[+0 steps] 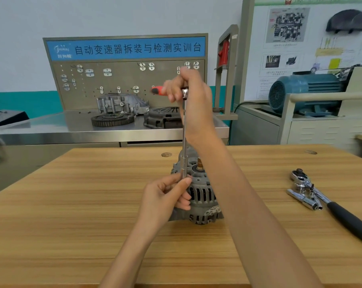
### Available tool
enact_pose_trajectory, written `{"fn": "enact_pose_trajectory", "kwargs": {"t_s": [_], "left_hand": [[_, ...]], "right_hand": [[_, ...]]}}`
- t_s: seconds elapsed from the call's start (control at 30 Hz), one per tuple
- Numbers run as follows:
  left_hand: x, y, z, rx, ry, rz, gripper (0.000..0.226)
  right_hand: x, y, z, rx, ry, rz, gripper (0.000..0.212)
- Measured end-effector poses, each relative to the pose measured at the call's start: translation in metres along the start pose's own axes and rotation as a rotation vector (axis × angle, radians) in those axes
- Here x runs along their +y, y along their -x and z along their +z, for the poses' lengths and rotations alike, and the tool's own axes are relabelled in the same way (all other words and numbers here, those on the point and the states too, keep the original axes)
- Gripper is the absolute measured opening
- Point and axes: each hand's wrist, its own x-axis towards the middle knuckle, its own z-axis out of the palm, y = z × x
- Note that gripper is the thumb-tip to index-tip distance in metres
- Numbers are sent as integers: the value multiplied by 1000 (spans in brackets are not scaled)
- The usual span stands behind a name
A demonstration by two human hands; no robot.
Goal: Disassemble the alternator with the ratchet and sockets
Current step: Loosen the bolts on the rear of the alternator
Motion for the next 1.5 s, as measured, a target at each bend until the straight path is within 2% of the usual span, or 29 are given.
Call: {"fn": "enact_pose_trajectory", "kwargs": {"t_s": [0.07, 0.13, 0.17, 0.2, 0.27, 0.4, 0.43, 0.5, 0.6, 0.63, 0.7, 0.73, 0.77, 0.83, 0.93, 1.0, 1.07, 1.1, 1.2, 1.33, 1.5], "left_hand": [[-1, -1, 1, 4, -1, 8, 14], [-1, -1, 2, 15, 13, 4, 23], [-1, -1, 2, 16, 16, 0, 25], [-1, -1, 2, 13, 14, -3, 26], [1, 0, 2, -1, 5, -7, 26], [2, 1, 1, -20, 32, -13, 25], [3, 2, 0, -23, 27, -7, 23], [2, 1, -1, -24, 15, -3, 20], [2, 0, 0, -17, 18, -10, 20], [1, -1, 0, -12, 19, -5, 15], [-1, -1, 2, 2, 22, -2, 9], [-2, -1, 2, 9, 23, -3, 9], [-2, -1, 2, 13, 19, 1, 9], [-2, -1, 2, 2, 9, 6, 16], [0, 1, 0, -38, 29, -8, 29], [1, 1, -1, -64, 30, -4, 24], [1, 1, -2, -70, 6, 14, 13], [2, 1, -3, -70, -5, 18, 11], [1, -1, -3, -60, -18, 16, 14], [-3, -2, 0, -27, -20, 32, 11], [-5, -2, 4, 10, -16, 37, 10]], "right_hand": [[5, 7, 4, 203, 225, -196, 43], [8, 13, 5, 410, 656, -427, 34], [9, 13, 4, 461, 785, -483, 31], [9, 13, 4, 457, 808, -488, 31], [4, 9, 2, 301, 618, -406, 38], [-6, 3, 1, -101, 158, -86, 48], [-7, 2, 2, -166, 51, -29, 51], [-8, 1, 1, -191, -81, 25, 53], [-3, 6, 3, 5, 37, -73, 49], [0, 10, 4, 106, 196, -197, 45], [6, 18, 5, 319, 670, -484, 35], [9, 18, 5, 392, 819, -552, 31], [9, 17, 6, 424, 864, -554, 30], [4, 11, 4, 298, 706, -445, 36], [-5, 0, -2, 11, 371, -109, 40], [-6, -5, -7, -81, 70, 58, 49], [-4, -8, -12, -149, -204, 96, 57], [-4, -9, -13, -173, -264, 92, 59], [-2, -5, -10, -164, -224, 99, 56], [-3, -1, -4, 0, -21, 66, 50], [-9, 2, -1, 125, 35, 72, 47]]}}
